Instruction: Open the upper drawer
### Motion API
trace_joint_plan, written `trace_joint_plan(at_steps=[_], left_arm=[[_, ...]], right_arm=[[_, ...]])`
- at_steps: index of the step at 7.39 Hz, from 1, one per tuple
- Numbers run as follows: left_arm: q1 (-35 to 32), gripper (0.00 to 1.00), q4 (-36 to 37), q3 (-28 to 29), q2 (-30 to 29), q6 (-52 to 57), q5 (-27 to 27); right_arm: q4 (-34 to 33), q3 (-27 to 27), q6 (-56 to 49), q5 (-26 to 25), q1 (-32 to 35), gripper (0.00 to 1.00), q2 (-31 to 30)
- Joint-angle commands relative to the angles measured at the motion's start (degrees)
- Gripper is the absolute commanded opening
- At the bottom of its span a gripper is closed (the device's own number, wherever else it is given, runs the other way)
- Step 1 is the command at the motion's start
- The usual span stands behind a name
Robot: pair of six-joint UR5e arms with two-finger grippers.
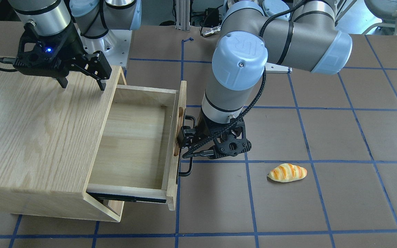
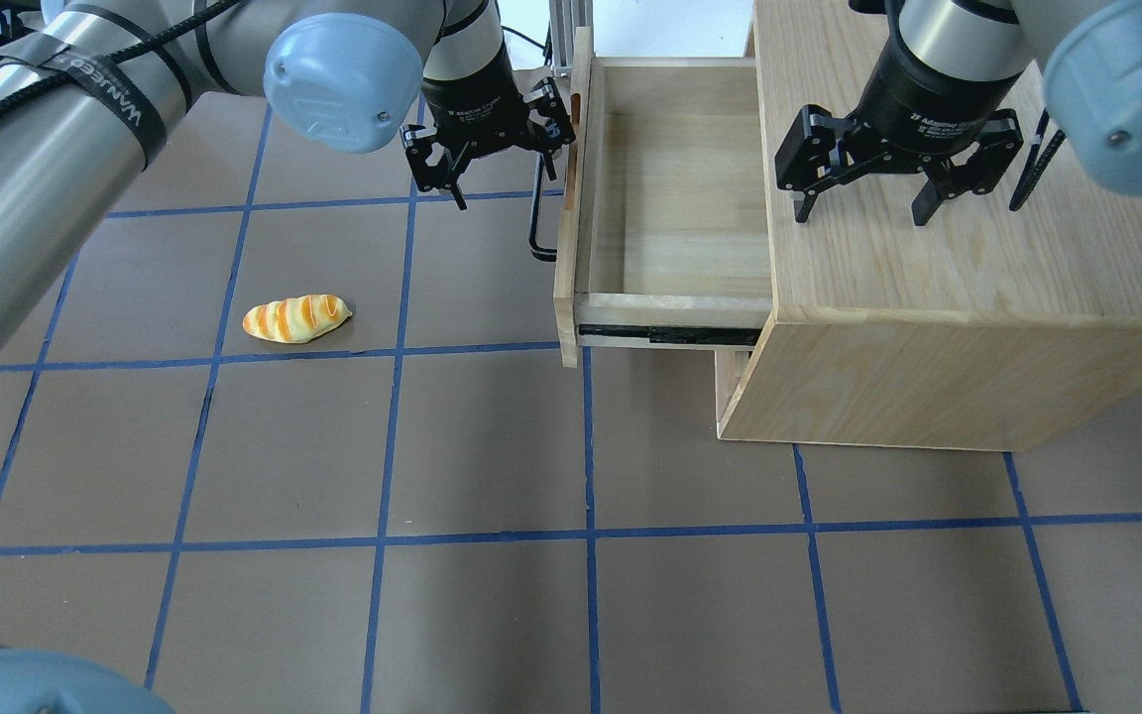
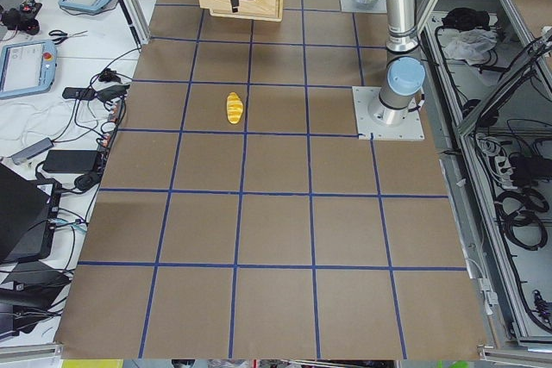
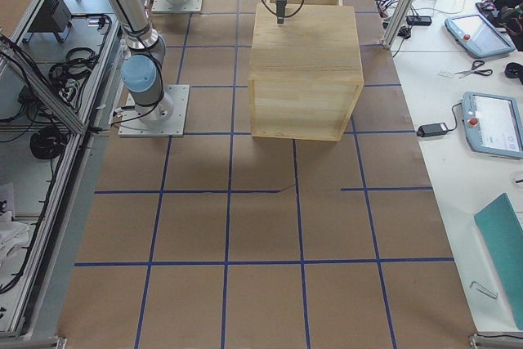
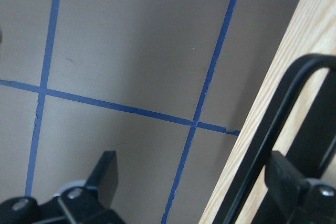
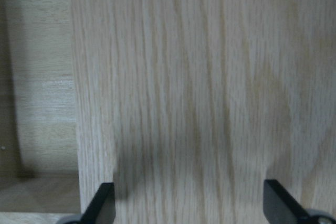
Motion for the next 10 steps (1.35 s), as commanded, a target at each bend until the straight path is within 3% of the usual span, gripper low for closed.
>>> trace_joint_plan(at_steps=[1, 6, 10], left_arm=[[0.15, 1.0, -0.01, -0.09, 0.13, 0.26, 0.14], [1.64, 1.0, -3.17, 1.23, 3.89, 3.23, 0.93], [12.87, 1.0, -7.2, -0.43, 10.58, 22.92, 1.73]], right_arm=[[0.0, 0.0, 0.0, -0.05, 0.0, 1.0, 0.0], [0.0, 0.0, 0.0, 0.04, 0.0, 1.0, 0.0], [0.0, 0.0, 0.0, -0.05, 0.0, 1.0, 0.0]])
